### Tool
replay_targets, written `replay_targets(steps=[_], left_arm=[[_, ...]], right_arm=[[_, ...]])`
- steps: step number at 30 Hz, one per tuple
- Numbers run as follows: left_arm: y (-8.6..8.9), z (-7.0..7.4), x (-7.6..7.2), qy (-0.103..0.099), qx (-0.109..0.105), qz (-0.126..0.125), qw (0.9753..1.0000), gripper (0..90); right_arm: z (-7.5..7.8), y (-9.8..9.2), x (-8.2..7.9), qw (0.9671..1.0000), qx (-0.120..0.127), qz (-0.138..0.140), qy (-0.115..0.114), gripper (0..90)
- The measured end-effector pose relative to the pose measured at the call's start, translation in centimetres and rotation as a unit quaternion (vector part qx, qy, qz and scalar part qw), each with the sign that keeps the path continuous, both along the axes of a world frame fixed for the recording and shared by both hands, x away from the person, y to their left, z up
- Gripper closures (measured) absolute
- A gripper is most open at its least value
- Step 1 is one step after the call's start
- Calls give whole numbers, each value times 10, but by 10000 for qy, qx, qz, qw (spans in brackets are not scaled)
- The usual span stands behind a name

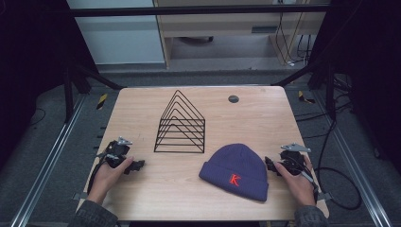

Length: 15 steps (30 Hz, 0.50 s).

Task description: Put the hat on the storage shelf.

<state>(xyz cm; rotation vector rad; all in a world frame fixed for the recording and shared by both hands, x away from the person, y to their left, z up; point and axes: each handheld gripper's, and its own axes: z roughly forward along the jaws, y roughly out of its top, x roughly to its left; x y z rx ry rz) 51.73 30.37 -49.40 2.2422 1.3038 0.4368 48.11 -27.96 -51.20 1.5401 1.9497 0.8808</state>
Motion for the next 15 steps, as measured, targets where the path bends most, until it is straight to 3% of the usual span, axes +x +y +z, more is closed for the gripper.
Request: replay_targets(steps=[10, 15], left_arm=[[0, 0, 0, 20, -3, -23, 10000, 0], [0, 0, -1, 14, -14, -24, 10000, 0]], right_arm=[[0, -1, 0, 10000, 16, -9, -6, 119], [5, -3, 0, 9999, -89, -117, 14, 229]])
